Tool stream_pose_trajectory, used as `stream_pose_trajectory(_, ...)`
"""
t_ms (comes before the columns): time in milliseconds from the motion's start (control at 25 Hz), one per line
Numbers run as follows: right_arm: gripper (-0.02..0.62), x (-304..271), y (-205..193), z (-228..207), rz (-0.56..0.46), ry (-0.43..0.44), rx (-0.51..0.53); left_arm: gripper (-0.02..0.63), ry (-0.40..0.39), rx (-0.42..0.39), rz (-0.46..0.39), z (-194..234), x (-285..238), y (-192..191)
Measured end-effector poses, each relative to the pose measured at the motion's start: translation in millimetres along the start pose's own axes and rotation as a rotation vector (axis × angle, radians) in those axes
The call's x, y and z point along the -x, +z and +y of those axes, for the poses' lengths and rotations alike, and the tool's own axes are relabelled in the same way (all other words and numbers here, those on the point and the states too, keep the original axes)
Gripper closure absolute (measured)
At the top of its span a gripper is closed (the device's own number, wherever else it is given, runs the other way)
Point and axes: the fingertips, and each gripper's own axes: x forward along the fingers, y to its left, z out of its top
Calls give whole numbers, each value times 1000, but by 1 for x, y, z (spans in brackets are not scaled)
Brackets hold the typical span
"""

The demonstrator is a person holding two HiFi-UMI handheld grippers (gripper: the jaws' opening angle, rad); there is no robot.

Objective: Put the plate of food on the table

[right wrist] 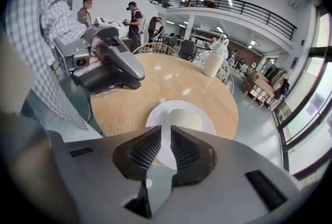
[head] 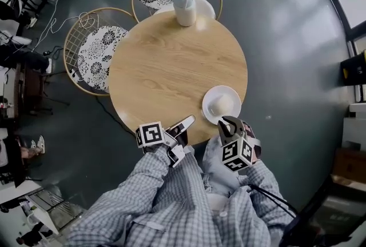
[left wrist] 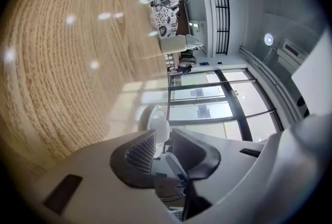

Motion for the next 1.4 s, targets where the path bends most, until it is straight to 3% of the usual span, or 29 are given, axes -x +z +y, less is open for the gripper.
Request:
stream_pose_trajectory(160, 534, 15, 23, -10, -90, -20, -188, 509, -1, -172, 73, -19, 5, -5)
stream_pose_trajectory(240, 550, 24, 33, -12, -129, -24, -271, 546, 9, -239, 82, -25, 10, -6)
stream_pose_trajectory(400, 575, 41, 51, -12, -198, -26, -384, 597, 33, -317, 74, -34, 23, -2)
stream_pose_trajectory(640, 582, 57, 70, -6, -298, -42, -507, 598, 6, -402, 79, -54, 54, -3)
stream_pose_trajectory(1040, 586, 76, 104, 20, -392, -35, -554, 598, -27, -550, 90, -79, 95, 1)
stream_pose_trajectory(1400, 586, 76, 122, 37, -421, -23, -554, 598, -64, -574, 82, -81, 116, 4)
